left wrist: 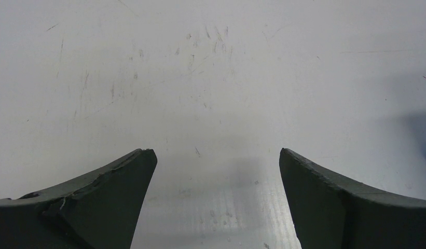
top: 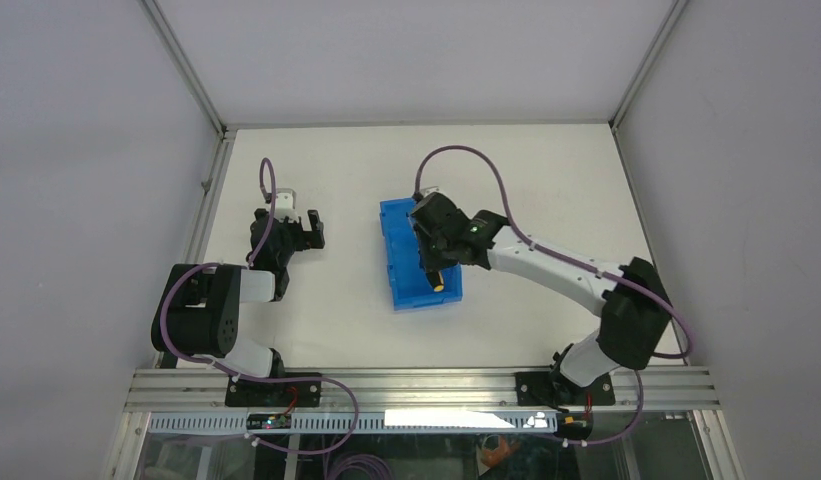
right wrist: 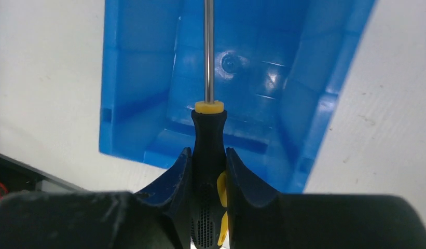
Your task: Put the screwdriver in the bin
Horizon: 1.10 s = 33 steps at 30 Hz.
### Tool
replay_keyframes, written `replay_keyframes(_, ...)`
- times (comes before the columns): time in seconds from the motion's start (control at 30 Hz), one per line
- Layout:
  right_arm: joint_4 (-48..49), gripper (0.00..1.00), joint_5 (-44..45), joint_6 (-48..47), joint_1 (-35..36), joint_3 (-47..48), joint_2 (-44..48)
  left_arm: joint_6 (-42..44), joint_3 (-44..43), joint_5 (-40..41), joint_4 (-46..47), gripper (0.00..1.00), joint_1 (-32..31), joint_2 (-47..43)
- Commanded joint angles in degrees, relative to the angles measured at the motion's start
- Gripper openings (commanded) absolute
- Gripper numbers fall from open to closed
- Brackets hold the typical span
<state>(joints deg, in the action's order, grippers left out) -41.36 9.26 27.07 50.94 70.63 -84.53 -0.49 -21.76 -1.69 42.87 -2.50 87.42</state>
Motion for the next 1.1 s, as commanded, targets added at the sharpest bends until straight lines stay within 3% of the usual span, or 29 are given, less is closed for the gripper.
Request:
replay_keyframes(0.0, 5.7, 0.07, 4.1, -0.6, 2.3, 2.4, -6.9, -0.1, -0.4, -0.9, 2.7, 0.99, 0.4, -1.1)
replay_keyframes(0.17, 10.4, 0.14, 5.8, -4.3, 2.4, 1.1, -11.6, -0.1, -0.4, -0.9, 2.7, 0.99, 0.4, -1.2)
replay_keyframes(0.53, 12.4, 0.58, 7.0, -5.5, 2.9, 0.6, -14.7, -0.1, -0.4, -1.0, 2.7, 0.99, 0.4, -1.1)
replay_keyframes(0.9, 5.6, 0.69, 11.3, -7.7, 6.1, 5.5, -7.0, -0.2, -0.4, -0.9, 2.7, 0.99, 0.5, -1.1)
replay_keyframes(1.07, 2.5, 0.87, 21.2, -6.7, 5.6, 3.2, 0.0, -0.1, -0.4, -0.8, 2.7, 0.99, 0.4, -1.1)
